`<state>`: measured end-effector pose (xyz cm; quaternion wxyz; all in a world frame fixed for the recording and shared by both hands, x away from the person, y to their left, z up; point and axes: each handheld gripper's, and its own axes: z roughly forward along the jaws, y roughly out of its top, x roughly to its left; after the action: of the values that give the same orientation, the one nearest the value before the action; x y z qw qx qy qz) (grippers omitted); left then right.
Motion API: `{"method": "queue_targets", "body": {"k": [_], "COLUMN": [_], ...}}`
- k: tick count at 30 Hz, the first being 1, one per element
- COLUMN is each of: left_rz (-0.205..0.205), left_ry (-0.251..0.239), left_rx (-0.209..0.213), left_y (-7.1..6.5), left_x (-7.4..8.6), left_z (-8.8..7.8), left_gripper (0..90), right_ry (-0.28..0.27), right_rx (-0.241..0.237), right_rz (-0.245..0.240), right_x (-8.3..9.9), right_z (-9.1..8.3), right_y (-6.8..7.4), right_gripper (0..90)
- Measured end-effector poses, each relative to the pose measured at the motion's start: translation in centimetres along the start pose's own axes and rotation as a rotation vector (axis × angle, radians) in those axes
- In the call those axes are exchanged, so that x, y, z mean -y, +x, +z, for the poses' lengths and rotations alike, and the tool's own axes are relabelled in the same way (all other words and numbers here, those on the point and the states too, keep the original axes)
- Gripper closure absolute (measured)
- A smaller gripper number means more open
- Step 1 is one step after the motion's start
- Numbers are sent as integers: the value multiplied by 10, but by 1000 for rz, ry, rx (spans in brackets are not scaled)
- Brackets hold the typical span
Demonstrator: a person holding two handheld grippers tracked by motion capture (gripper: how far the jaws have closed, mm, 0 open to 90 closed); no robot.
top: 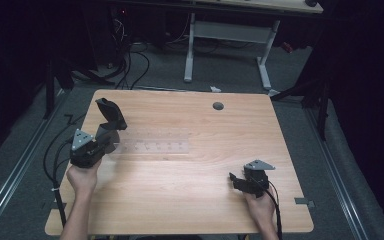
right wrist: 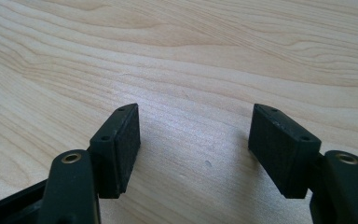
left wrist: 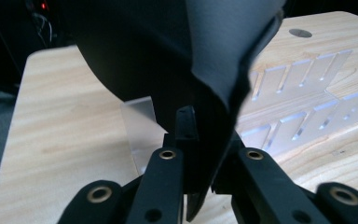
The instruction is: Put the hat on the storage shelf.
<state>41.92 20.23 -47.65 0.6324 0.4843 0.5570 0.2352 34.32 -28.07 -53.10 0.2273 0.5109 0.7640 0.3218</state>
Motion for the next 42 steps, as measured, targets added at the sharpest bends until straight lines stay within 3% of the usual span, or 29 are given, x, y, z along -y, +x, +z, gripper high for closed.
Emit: {"method": "queue_targets", "body": {"k": [4, 12, 19, 32, 42], "left_rz": [-31, -107, -122, -91, -62], "left_ry": [20, 7, 22, 73, 128], "left_rx": [-21, -91, -111, -61, 0], "left_y": [4, 10, 10, -10, -32], "left_x": [2, -1, 9, 29, 43], "left_z": [-2, -13, -34, -54, -55], "left_gripper": [785, 503, 428, 411, 391], "right_ry": [0, -1, -1, 0, 0], "right_rx": [0, 0, -1, -1, -1], "right_rz": [0, 0, 0, 1, 1], "right_x": [0, 0, 0, 0, 0], "right_z": [0, 0, 0, 0, 0], "right_y": [0, 0, 0, 0, 0], "right_gripper": [342, 342, 342, 342, 342]}}
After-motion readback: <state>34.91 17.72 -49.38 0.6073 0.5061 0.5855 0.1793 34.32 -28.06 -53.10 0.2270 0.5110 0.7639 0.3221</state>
